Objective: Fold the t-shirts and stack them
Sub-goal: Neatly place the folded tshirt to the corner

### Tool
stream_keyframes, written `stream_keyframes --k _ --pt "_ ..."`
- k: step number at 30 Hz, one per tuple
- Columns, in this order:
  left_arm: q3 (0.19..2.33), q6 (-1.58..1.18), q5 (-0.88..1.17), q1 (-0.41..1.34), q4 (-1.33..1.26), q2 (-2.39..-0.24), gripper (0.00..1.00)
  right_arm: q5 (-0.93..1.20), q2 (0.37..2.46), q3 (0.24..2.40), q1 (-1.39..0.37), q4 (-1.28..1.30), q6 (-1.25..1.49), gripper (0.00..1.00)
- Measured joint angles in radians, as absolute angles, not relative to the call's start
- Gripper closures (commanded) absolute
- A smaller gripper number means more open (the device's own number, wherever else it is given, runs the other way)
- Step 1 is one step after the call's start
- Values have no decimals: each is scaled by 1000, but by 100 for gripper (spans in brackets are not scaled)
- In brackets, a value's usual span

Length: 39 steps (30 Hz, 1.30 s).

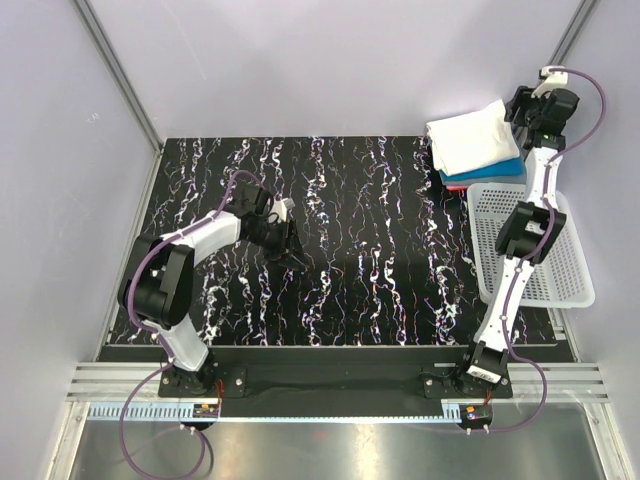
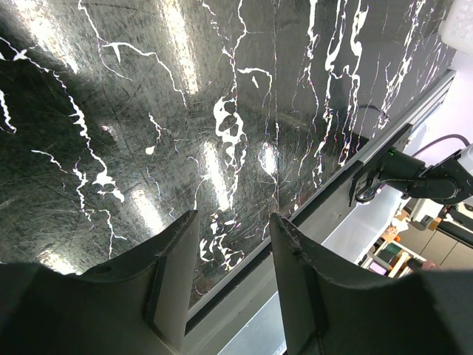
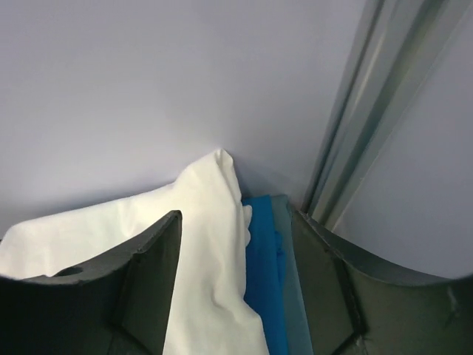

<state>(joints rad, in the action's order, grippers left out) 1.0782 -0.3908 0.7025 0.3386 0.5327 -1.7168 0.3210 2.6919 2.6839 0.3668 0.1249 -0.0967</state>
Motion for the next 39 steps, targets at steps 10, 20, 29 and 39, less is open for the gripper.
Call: stream_keyframes --k 10,20,29,39 --pt "1078 -392 704 339 532 -1701 51 152 2522 2450 368 230 120 29" --pt "1078 -393 729 339 521 -1605 51 -12 2374 2185 368 286 487 33" --pt "1077 -402 750 339 512 -1591 51 -83 2350 2007 361 208 665 35" --pt "1076 -411 756 339 503 -1591 51 -117 2350 1987 360 128 720 47"
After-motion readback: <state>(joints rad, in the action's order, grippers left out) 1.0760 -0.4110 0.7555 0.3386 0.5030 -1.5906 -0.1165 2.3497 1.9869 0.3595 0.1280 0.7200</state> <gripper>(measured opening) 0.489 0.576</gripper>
